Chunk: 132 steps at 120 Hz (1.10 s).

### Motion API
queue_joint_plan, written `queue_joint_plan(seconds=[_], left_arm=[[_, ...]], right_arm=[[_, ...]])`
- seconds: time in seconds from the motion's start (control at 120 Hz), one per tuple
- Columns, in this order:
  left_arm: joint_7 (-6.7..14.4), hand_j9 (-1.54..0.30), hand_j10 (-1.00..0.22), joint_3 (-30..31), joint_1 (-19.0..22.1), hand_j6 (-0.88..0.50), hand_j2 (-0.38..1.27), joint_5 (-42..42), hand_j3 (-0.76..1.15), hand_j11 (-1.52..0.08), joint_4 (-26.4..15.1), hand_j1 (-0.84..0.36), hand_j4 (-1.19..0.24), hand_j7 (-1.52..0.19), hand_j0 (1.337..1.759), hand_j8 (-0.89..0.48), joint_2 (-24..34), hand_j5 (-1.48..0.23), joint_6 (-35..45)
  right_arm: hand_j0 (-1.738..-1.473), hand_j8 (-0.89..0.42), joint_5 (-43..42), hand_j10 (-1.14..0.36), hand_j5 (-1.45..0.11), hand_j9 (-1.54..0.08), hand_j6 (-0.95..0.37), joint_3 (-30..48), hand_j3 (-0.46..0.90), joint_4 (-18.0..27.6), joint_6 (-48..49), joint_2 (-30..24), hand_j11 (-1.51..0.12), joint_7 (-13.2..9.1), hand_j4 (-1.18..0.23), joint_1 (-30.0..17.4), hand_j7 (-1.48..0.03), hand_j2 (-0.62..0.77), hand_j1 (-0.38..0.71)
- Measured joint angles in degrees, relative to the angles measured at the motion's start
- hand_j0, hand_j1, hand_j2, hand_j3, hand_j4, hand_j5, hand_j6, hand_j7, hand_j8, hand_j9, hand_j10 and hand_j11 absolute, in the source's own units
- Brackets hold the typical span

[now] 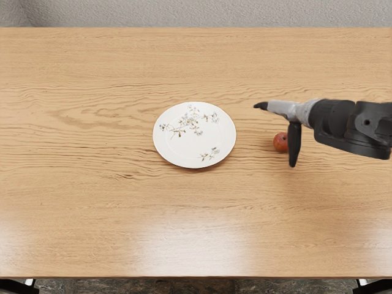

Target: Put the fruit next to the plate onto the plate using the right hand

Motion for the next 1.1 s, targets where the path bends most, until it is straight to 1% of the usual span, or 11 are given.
queue_joint_plan(seconds=[0.1, 0.2, 0.292, 0.333, 0.558, 0.667, 0.85, 1.1], left_arm=[[0.0, 0.00, 0.00, 0.0, 0.0, 0.00, 0.00, 0.0, 0.00, 0.00, 0.0, 0.35, 0.00, 0.00, 1.658, 0.00, 0.0, 0.00, 0.0], [0.0, 0.00, 0.00, 0.0, 0.0, 0.00, 0.00, 0.0, 0.00, 0.00, 0.0, 0.35, 0.00, 0.00, 1.658, 0.00, 0.0, 0.00, 0.0], [0.0, 0.00, 0.00, 0.0, 0.0, 0.00, 0.00, 0.0, 0.00, 0.00, 0.0, 0.35, 0.00, 0.00, 1.658, 0.00, 0.0, 0.00, 0.0], [0.0, 0.00, 0.00, 0.0, 0.0, 0.00, 0.00, 0.0, 0.00, 0.00, 0.0, 0.35, 0.00, 0.00, 1.658, 0.00, 0.0, 0.00, 0.0], [0.0, 0.00, 0.00, 0.0, 0.0, 0.00, 0.00, 0.0, 0.00, 0.00, 0.0, 0.35, 0.00, 0.00, 1.658, 0.00, 0.0, 0.00, 0.0], [0.0, 0.00, 0.00, 0.0, 0.0, 0.00, 0.00, 0.0, 0.00, 0.00, 0.0, 0.35, 0.00, 0.00, 1.658, 0.00, 0.0, 0.00, 0.0], [0.0, 0.00, 0.00, 0.0, 0.0, 0.00, 0.00, 0.0, 0.00, 0.00, 0.0, 0.35, 0.00, 0.00, 1.658, 0.00, 0.0, 0.00, 0.0], [0.0, 0.00, 0.00, 0.0, 0.0, 0.00, 0.00, 0.0, 0.00, 0.00, 0.0, 0.35, 0.00, 0.00, 1.658, 0.00, 0.0, 0.00, 0.0]], right_arm=[[-1.658, -0.02, -1.8, -0.02, -0.02, -0.02, -0.02, -1.4, 0.00, -1.3, -0.2, 0.6, -0.02, 0.0, -0.02, 0.0, -0.02, 0.00, -0.33], [-1.658, -0.02, -2.5, -0.02, -0.03, -0.03, -0.02, -1.9, 0.00, -3.9, -0.3, 2.2, -0.03, 0.0, -0.02, -0.1, -0.02, 0.00, -0.33], [-1.658, -0.03, -2.9, -0.02, -0.03, -0.03, -0.03, -2.4, 0.00, -5.1, -1.6, 3.0, -0.03, 0.0, -0.03, -0.2, -0.03, 0.00, -0.32], [-1.658, -0.05, -3.3, -0.05, -0.06, -0.06, -0.05, -2.8, 0.00, -5.4, -2.3, 3.2, -0.06, 0.0, -0.05, -0.3, -0.06, -0.01, -0.30], [-1.658, -0.19, -4.8, -0.19, -0.24, -0.24, -0.19, -4.3, 0.00, -6.0, -5.1, 3.6, -0.24, 0.0, -0.19, -0.7, -0.24, -0.03, -0.13], [-1.658, -0.23, -6.5, -0.23, -0.30, -0.30, -0.23, -6.1, 0.00, -6.0, -7.9, 4.1, -0.30, 0.0, -0.23, -1.0, -0.30, -0.04, -0.08], [-1.658, -0.27, -8.7, -0.27, -0.35, -0.35, -0.27, -8.9, 0.00, -5.7, -13.5, 5.2, -0.35, 0.0, -0.27, -1.9, -0.35, -0.05, -0.03], [-1.658, -0.29, -10.6, -0.29, -0.38, -0.38, -0.29, -10.9, 0.00, -6.0, -18.3, 6.1, -0.38, 0.0, -0.29, -3.8, -0.37, -0.05, -0.01]])
